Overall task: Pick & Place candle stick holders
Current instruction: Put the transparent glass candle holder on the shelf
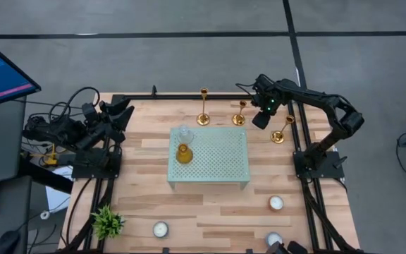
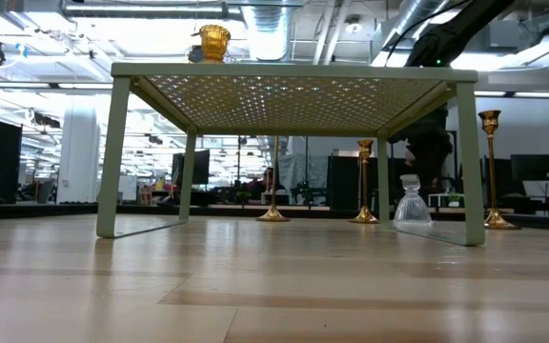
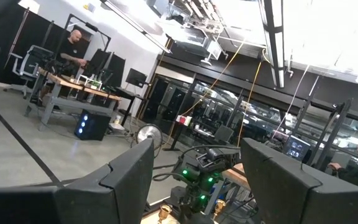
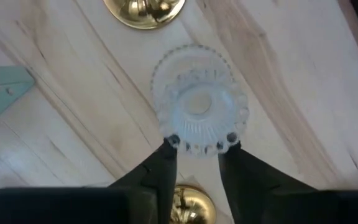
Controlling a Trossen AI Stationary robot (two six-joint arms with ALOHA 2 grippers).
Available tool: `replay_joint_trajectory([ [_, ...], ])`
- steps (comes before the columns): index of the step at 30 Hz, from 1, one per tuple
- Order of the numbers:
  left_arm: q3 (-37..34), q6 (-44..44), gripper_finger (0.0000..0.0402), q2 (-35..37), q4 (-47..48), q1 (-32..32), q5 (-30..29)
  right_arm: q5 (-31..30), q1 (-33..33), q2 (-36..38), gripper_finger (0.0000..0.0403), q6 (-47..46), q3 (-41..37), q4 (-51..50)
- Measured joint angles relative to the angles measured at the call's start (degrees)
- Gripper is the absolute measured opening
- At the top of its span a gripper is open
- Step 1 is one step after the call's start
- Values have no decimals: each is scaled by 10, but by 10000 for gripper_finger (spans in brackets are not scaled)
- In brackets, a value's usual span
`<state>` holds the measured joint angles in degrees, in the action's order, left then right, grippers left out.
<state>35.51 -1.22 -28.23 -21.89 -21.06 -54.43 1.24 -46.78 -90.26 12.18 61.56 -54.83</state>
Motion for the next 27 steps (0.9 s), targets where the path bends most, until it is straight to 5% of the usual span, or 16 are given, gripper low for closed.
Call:
replay_joint_trajectory([
  [5,0,0,241,0,0,0,0,5,-2,0,120,0,0,-12],
  [16,0,0,240,0,0,0,0,45,-14,0,288,-11,0,4],
  [27,0,0,240,0,0,0,0,51,-14,43,302,-17,-60,87],
])
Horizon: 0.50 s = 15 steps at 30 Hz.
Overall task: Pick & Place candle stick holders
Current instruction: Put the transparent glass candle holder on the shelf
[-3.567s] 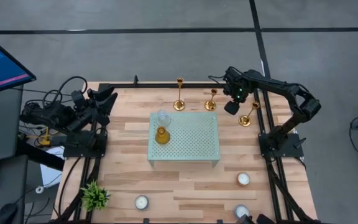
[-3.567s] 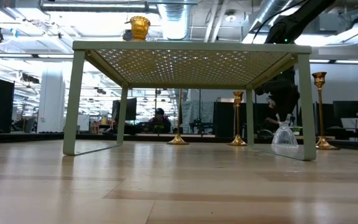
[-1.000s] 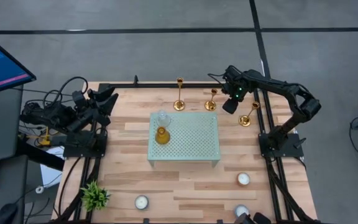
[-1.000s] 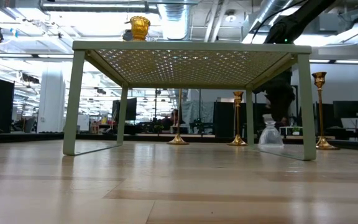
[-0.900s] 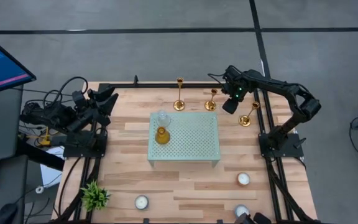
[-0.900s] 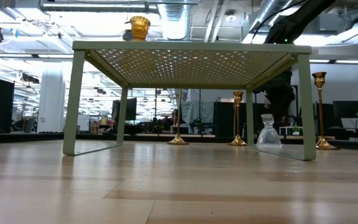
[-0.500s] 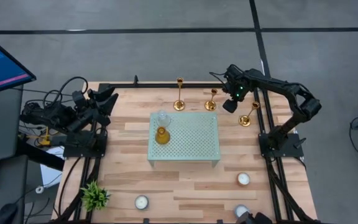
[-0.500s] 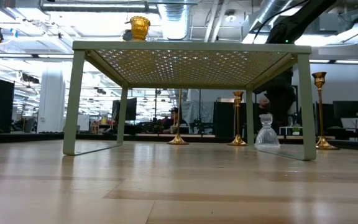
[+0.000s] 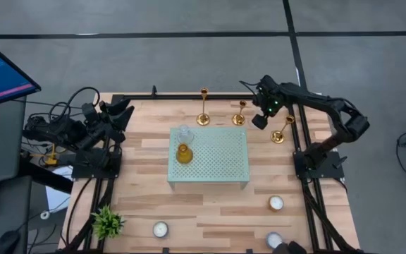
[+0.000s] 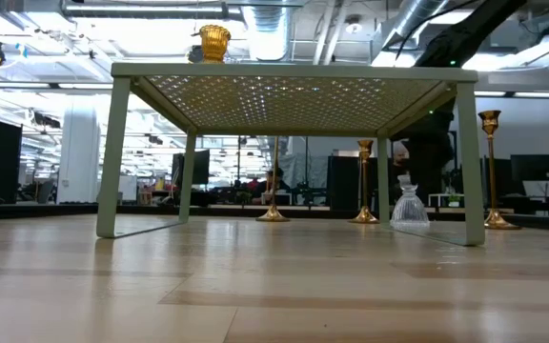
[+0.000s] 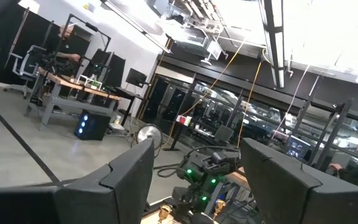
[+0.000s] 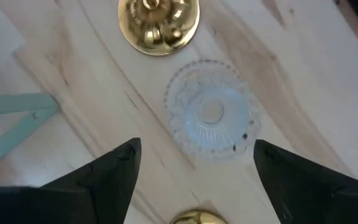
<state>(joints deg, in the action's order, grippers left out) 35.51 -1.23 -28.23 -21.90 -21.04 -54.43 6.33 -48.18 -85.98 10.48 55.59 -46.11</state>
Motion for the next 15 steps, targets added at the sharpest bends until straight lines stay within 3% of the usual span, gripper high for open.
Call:
replay_joint_trajectory([
  [6,0,1,240,0,-3,0,-4,7,0,47,302,-15,-66,119],
  [15,0,0,240,0,-6,0,-7,12,0,36,302,-22,-100,168],
])
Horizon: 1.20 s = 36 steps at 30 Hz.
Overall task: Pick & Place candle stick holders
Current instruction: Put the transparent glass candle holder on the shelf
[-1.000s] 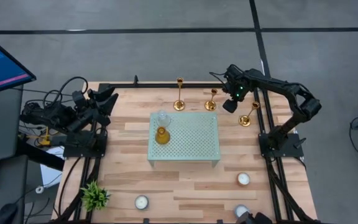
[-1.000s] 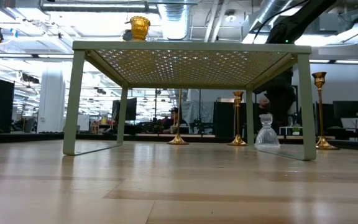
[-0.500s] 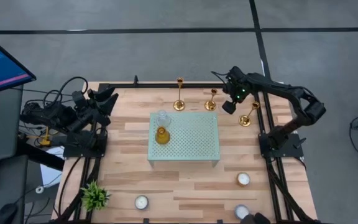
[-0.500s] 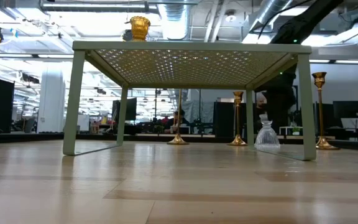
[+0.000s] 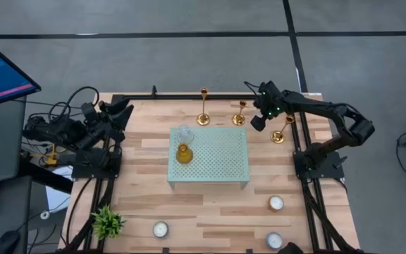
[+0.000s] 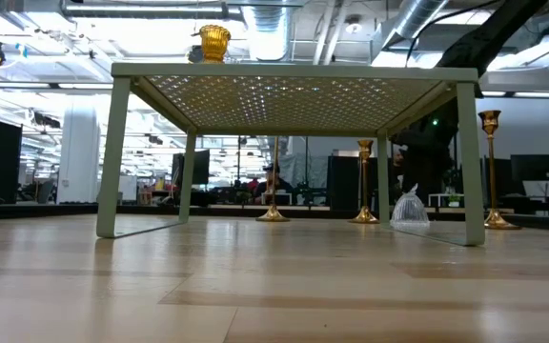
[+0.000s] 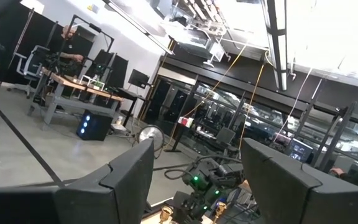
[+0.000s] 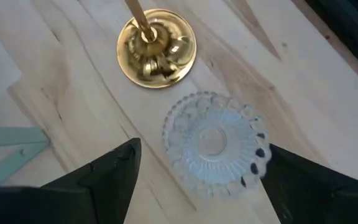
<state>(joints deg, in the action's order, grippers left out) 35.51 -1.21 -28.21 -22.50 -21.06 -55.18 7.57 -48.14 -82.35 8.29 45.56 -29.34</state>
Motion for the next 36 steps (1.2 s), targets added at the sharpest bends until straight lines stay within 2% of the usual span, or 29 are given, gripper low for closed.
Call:
replay_joint_trajectory([
  [11,0,0,240,0,0,0,-8,-1,0,-21,291,-4,0,22],
  [15,0,0,240,0,1,0,-8,-2,0,-21,259,-4,0,24],
  [24,0,-4,240,0,4,0,-21,-6,0,-20,151,2,1,31],
  [26,0,-4,240,0,4,0,-22,-6,0,-20,138,7,1,32],
  [30,0,-4,240,0,5,0,-22,-6,0,-20,137,7,1,33],
  [36,0,-4,240,0,6,0,-22,-25,0,-20,168,3,1,31],
])
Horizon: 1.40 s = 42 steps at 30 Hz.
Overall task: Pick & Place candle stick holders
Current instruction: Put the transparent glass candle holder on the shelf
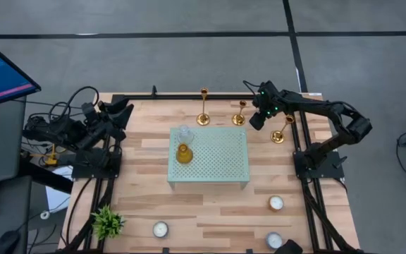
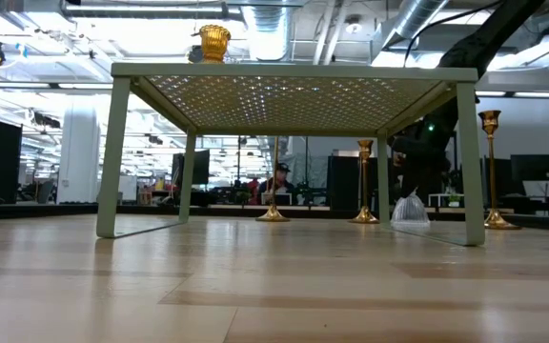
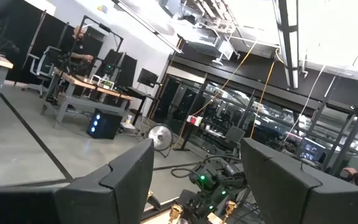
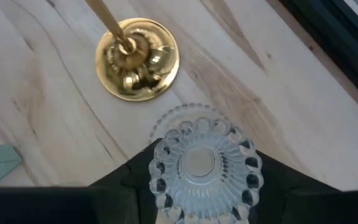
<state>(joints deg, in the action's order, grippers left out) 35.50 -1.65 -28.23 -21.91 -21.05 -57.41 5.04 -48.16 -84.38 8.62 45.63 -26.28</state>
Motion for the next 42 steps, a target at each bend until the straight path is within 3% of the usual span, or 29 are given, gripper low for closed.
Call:
replay_joint_trajectory([
  [4,0,0,240,0,0,0,0,0,0,0,135,0,0,2],
  [15,0,0,240,0,0,0,0,4,0,2,135,0,0,-3],
  [22,0,0,240,0,0,0,0,-4,-3,43,135,-1,20,-43],
  [42,0,0,240,0,0,0,2,-44,26,145,135,-33,224,-239],
])
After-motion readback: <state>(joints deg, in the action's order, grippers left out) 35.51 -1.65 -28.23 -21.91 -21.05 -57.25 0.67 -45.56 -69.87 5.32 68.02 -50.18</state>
